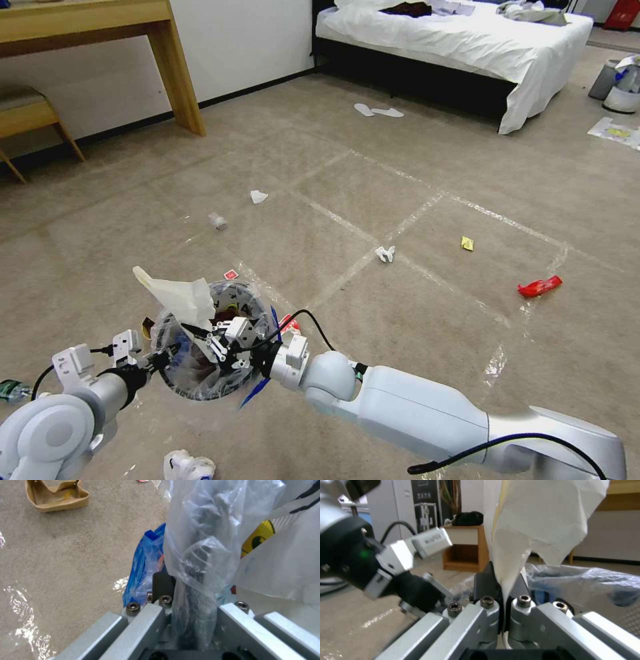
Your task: Pick up the trash bin and place the garbage on the floor into it.
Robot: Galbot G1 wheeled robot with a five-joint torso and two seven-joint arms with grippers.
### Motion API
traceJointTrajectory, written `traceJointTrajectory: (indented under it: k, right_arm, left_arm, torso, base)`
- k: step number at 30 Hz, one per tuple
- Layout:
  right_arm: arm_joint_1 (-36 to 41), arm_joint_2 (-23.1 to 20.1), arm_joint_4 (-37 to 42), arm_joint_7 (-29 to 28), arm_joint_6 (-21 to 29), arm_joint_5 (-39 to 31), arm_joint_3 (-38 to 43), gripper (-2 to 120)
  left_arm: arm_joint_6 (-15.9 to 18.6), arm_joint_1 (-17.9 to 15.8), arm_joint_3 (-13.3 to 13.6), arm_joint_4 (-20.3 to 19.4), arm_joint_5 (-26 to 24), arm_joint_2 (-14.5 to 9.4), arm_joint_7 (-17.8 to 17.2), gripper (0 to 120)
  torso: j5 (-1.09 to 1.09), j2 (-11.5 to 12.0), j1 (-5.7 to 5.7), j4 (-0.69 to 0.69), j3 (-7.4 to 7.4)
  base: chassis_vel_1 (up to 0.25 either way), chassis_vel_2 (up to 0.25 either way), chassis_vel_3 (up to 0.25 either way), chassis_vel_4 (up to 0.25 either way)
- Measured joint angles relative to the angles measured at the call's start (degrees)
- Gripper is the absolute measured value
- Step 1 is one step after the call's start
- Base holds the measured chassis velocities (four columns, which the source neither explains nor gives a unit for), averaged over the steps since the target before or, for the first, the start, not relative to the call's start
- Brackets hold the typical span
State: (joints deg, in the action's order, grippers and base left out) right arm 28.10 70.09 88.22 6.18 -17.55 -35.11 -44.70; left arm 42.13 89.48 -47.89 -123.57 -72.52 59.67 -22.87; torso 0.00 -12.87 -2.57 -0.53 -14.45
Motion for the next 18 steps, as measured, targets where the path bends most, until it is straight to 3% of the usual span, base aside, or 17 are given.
traceJointTrajectory:
  k: [18]
  right_arm:
    - [0.72,-1.04,-1.93,1.24,-1.12,2.41,0.85,0]
  left_arm:
    - [0.0,-0.23,0.09,0.34,-0.06,0.0,0.06,0]
  torso:
    - [0.0,0.0,0.0,0.0,0.0]
  base:
    - [0.0,0.0,0.0,0.0]
